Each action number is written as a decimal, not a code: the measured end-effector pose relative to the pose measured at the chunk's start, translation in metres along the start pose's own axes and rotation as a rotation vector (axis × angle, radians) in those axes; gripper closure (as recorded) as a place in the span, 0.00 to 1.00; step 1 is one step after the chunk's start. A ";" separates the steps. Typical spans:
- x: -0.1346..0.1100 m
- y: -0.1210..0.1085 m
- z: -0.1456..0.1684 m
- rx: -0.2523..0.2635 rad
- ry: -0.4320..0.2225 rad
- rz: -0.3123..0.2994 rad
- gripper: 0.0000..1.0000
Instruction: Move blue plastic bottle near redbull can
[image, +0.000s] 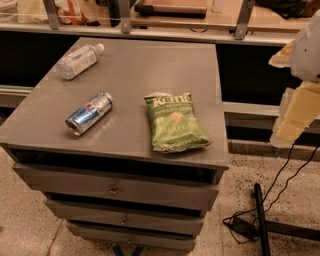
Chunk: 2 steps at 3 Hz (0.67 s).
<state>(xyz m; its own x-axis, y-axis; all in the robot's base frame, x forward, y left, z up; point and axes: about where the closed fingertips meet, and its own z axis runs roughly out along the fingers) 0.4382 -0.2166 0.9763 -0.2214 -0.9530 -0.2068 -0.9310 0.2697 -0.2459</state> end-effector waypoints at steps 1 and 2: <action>0.000 0.000 0.000 0.000 0.000 0.000 0.00; -0.008 -0.003 0.000 0.015 -0.040 0.041 0.00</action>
Offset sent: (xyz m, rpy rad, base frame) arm 0.0122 0.0150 0.0014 0.1164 -0.0262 -0.0808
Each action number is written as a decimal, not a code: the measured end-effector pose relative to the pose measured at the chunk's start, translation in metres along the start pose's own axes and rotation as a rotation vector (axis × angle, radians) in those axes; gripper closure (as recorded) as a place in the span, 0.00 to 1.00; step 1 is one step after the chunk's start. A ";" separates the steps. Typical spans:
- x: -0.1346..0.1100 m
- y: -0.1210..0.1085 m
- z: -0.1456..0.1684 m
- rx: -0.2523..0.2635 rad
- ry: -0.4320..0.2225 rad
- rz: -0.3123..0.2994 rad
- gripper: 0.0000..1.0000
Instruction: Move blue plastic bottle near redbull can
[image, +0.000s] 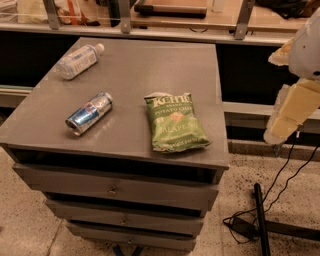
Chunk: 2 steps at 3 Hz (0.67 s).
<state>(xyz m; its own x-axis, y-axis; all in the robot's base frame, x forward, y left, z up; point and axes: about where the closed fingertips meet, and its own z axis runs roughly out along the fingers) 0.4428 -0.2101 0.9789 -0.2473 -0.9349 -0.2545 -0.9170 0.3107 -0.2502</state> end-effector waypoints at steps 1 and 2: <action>-0.016 -0.007 0.003 0.013 -0.098 0.059 0.00; -0.064 -0.012 0.020 -0.005 -0.326 0.138 0.00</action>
Offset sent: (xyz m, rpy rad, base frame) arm 0.0642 0.1009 0.0013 0.5918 -0.1262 -0.0635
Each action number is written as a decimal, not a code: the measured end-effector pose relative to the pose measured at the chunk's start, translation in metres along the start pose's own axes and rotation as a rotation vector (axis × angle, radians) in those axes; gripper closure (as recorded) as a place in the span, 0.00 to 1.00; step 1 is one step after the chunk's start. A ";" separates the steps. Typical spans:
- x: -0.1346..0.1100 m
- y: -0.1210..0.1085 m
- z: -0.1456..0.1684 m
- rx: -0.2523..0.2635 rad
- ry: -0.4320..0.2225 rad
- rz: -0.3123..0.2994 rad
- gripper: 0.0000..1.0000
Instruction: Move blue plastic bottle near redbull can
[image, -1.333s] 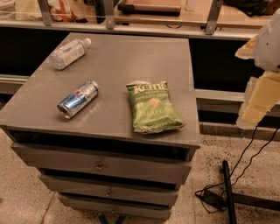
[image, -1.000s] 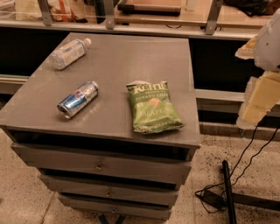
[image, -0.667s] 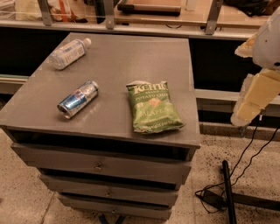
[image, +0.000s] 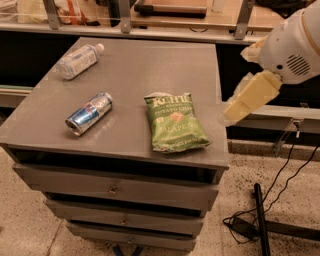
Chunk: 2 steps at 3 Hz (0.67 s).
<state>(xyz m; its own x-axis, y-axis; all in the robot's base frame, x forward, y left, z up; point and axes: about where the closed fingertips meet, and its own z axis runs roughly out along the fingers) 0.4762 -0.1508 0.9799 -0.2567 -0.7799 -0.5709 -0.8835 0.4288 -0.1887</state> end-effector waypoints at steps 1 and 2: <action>-0.034 -0.004 0.033 -0.012 -0.135 0.026 0.00; -0.069 -0.020 0.064 0.043 -0.231 0.064 0.00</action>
Offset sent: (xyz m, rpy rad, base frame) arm 0.0974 0.1131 -0.0294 0.2969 -0.1113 -0.0817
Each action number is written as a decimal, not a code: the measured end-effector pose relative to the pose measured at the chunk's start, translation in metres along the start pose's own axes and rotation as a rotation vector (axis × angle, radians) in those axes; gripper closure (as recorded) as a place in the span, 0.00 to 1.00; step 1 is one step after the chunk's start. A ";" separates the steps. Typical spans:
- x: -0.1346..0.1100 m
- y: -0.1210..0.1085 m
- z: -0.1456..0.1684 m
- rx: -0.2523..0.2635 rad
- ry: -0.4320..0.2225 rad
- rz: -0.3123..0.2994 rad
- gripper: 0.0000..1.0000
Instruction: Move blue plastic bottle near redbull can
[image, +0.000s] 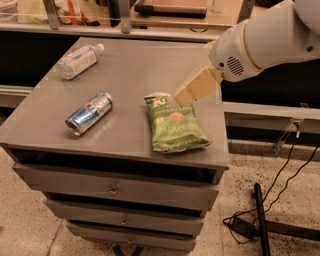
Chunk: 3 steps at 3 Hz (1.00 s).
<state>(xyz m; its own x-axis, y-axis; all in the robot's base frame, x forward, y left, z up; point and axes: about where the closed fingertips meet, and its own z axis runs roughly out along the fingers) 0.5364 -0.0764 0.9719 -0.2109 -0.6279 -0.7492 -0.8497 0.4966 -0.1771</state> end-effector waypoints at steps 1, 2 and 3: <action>0.000 0.000 0.000 0.000 0.000 0.000 0.00; -0.002 -0.003 0.010 -0.002 -0.014 -0.004 0.00; -0.014 -0.025 0.067 -0.008 -0.095 -0.028 0.00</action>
Offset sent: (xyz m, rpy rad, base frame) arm 0.0623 0.0361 -0.0372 0.0853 -0.0567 0.0402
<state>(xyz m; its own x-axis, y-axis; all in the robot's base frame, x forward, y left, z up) 0.5929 -0.0396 0.9438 -0.1409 -0.5817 -0.8011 -0.8586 0.4747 -0.1937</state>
